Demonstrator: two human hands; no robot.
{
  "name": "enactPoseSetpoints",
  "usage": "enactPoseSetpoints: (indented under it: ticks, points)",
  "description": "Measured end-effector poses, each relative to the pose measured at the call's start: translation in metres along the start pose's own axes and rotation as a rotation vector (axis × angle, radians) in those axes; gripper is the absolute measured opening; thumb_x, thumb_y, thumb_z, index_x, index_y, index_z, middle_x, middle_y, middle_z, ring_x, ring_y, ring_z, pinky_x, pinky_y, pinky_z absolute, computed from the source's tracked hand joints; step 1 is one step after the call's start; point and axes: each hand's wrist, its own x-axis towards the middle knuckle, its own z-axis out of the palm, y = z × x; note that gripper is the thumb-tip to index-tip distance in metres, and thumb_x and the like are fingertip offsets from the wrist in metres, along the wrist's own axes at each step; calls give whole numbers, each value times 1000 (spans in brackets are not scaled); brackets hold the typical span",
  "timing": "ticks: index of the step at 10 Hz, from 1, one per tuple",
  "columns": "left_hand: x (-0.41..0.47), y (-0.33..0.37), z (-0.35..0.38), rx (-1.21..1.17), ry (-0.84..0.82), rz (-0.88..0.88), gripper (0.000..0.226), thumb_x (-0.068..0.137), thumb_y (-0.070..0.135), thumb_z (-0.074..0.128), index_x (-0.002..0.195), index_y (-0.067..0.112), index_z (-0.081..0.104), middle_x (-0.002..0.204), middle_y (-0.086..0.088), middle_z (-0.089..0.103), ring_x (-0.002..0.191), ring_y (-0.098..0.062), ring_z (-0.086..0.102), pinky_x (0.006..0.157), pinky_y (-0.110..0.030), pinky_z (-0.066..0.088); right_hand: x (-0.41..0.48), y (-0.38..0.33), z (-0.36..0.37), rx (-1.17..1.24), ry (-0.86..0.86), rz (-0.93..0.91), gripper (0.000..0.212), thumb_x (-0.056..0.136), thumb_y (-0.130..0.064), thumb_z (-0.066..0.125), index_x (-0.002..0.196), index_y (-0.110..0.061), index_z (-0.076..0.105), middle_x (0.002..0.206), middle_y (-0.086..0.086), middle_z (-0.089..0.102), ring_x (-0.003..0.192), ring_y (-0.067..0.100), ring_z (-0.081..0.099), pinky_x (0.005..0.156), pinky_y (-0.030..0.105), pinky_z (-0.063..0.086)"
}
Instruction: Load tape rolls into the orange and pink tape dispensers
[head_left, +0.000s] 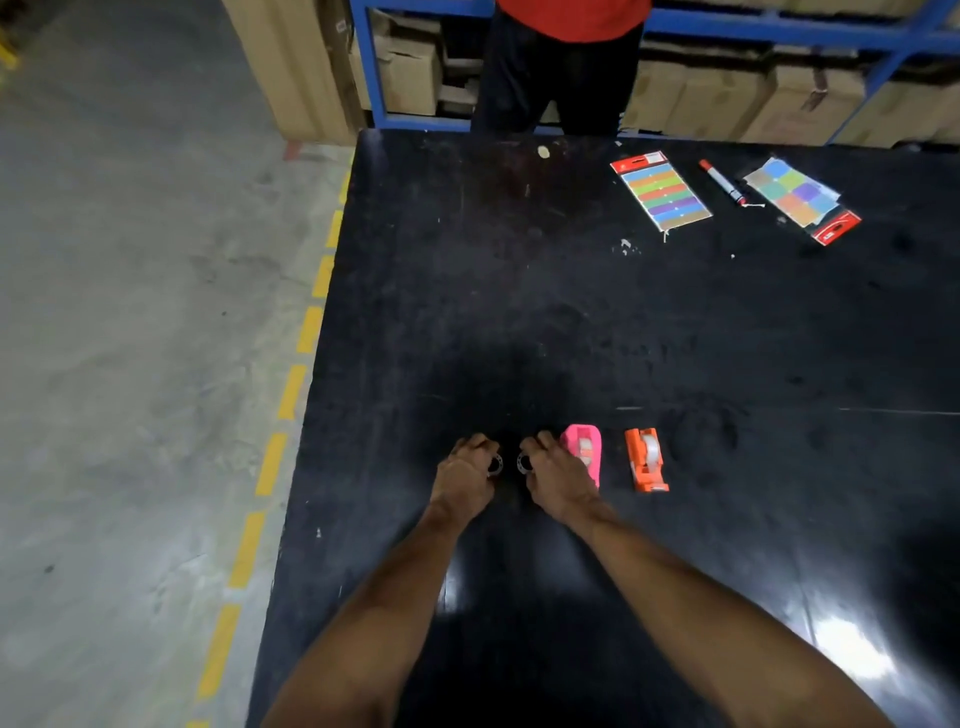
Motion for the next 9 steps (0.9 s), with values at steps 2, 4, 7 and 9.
enactPoseSetpoints:
  ticks: [2,4,7,9]
  points:
    - [-1,3,0,24,-1,-12,50,81,10,63,129,21,55,132,4,51,123,-21,49,95,-36,52,-1,-2,3,-50,-5,12,54,85,-2,59,138,-11,50,133,10,50,118,33,51,96,44,51]
    - [-3,6,4,28,35,-2,50,86,10,60,135,18,52,138,2,49,131,-20,46,112,-31,38,-2,0,4,-44,20,1,50,88,-9,61,137,-12,51,134,9,52,118,32,53,97,43,51]
    - [-9,11,5,18,-63,-87,63,84,9,63,143,19,43,149,1,39,139,-26,38,115,-37,38,-9,-11,2,-51,69,51,38,93,-8,56,130,-12,55,132,10,54,115,31,57,91,42,53]
    - [-11,9,-2,61,-72,-79,71,83,20,68,146,21,36,150,-1,34,137,-28,39,111,-44,41,-13,-11,-8,-12,98,13,49,90,-17,65,136,-13,49,136,8,50,121,29,54,92,39,51]
